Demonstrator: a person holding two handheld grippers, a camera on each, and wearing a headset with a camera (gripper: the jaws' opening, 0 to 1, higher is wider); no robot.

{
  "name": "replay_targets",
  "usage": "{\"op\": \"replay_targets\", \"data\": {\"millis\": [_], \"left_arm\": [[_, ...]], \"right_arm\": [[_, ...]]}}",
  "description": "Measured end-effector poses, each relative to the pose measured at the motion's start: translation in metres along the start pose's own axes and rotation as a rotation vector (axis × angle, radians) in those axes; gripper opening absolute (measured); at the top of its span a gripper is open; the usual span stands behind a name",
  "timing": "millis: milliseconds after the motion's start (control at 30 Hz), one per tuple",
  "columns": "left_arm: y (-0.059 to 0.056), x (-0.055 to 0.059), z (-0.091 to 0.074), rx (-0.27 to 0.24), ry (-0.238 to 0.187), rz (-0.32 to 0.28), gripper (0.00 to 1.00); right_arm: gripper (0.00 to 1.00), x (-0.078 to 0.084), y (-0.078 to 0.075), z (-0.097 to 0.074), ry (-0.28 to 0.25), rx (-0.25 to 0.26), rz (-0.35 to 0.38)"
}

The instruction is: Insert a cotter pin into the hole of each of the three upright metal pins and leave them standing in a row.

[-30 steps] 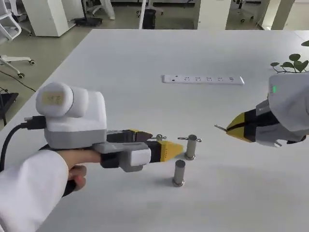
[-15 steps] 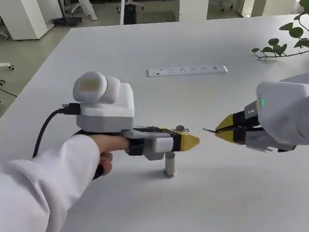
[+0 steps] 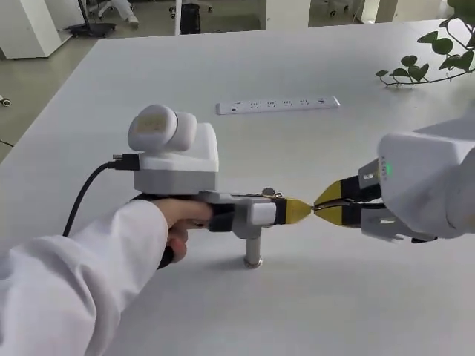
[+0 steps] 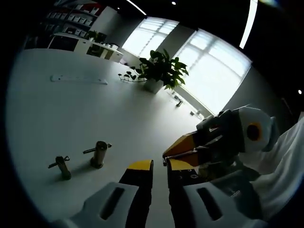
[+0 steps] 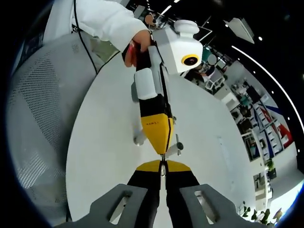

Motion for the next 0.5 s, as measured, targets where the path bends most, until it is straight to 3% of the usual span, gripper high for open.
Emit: {"op": "replay_targets", "data": {"millis": [500], "left_arm": [[-0.0001,0.0069,-0.0055,0.022,0.031,-0.025,0.01]], "right_arm": [[0.0,-0.0106,0.0069,0.0086,-0.029,-0.03,-0.01]]}}
Point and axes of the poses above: the centre of the closed fingertips' face, and the gripper's own axes: z roughly forward along the fingers, y roughly to its left, x roughly out of its underside, the point moved 4 cm from there along -z, roughly backward along the fingers, and after that the axes turned 1 degree about z, right-handed, at the moved point
